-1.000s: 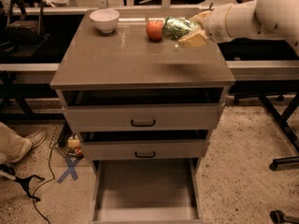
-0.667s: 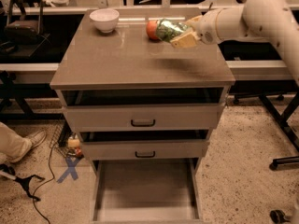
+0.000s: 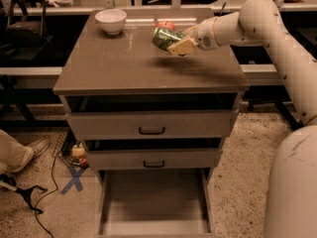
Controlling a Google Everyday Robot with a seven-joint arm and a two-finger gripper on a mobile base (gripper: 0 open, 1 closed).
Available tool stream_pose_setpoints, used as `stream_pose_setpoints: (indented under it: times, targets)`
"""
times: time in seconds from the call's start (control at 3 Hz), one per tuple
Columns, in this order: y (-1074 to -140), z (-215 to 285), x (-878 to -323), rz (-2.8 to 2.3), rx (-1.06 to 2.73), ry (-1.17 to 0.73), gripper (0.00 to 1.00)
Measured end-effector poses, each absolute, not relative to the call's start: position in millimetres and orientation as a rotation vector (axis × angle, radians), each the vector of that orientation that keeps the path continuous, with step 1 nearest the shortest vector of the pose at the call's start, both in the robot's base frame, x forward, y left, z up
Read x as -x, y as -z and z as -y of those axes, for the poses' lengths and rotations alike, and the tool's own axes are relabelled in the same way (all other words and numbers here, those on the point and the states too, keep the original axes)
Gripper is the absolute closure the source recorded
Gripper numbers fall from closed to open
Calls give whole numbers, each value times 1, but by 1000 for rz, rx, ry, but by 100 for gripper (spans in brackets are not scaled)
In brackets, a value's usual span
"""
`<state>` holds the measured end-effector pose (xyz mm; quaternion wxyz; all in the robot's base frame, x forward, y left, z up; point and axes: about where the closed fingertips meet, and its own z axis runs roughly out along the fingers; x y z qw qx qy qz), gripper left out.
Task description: Pick green can from bottom drawer and place on counter
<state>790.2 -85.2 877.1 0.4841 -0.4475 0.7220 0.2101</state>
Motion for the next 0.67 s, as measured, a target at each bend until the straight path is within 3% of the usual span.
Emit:
stream_pose_setpoints:
  times: [0.33,0.67]
  targets:
    - [-867,74,-795,-1782,1120,-543,51]
    - [-856,66,-798,-1808,1137,-567,21]
